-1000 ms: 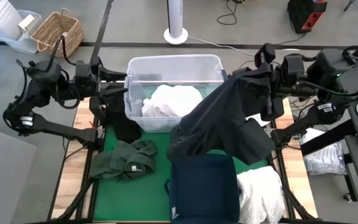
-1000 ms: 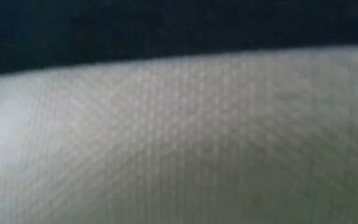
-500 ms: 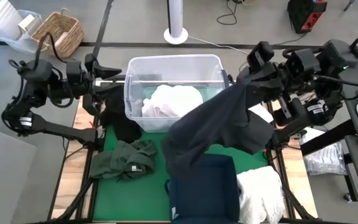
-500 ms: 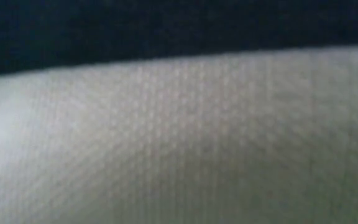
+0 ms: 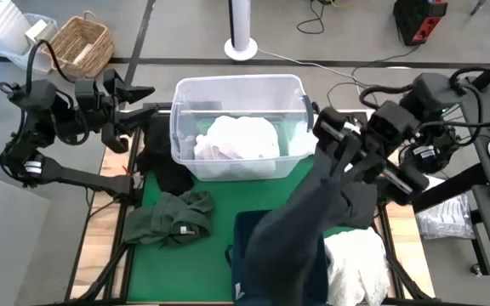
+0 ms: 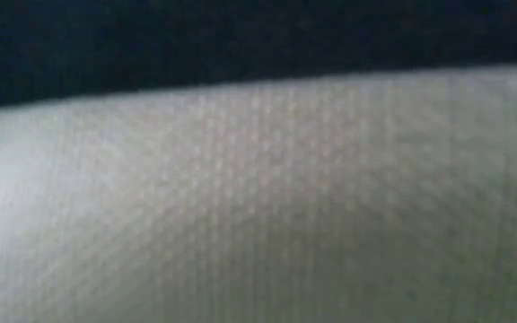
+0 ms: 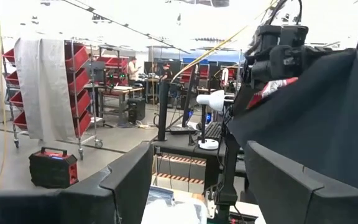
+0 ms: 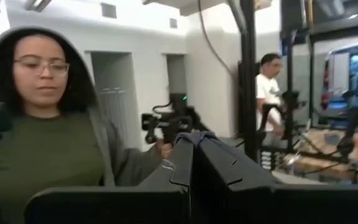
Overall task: Sort clothes
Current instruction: Put the black shorts into the blue laundry bin
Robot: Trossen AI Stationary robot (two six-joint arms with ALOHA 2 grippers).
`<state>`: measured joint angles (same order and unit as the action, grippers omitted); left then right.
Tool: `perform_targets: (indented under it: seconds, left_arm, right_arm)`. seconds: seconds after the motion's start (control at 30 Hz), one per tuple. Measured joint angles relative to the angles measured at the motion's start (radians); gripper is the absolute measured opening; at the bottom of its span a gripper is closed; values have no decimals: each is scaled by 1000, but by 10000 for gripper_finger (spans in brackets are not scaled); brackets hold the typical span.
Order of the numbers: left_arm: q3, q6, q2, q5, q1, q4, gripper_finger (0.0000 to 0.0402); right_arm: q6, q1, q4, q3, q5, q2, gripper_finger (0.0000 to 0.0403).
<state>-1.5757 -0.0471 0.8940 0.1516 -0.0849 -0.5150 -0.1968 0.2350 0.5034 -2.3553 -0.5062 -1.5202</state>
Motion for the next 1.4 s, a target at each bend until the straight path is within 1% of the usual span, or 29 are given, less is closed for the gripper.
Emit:
perform_targets:
  seconds: [0.1,0.17,0.4,0.6,0.73,1.0,1.4]
  left_arm:
    - [0,-7,0,0,0,0,232]
    - [0,-10,0,0,0,0,232]
    - [0,-17,1,0,0,-1,232]
    - [0,-26,1,0,0,-1,232]
    - [0,-26,1,0,0,-1,232]
    - [0,-26,6,-1,0,-5,232]
    - [0,-18,10,-1,0,-12,232]
  right_arm:
    - [-21,12,43,0,12,-6,8]
    - [-25,16,83,0,51,-10,9]
    - [-2,21,313,1,193,-32,9]
    - [22,22,448,2,245,-52,9]
    - [40,39,496,2,248,-72,9]
    - [-8,101,533,4,231,-103,9]
    - [-234,177,524,9,-24,-158,9]
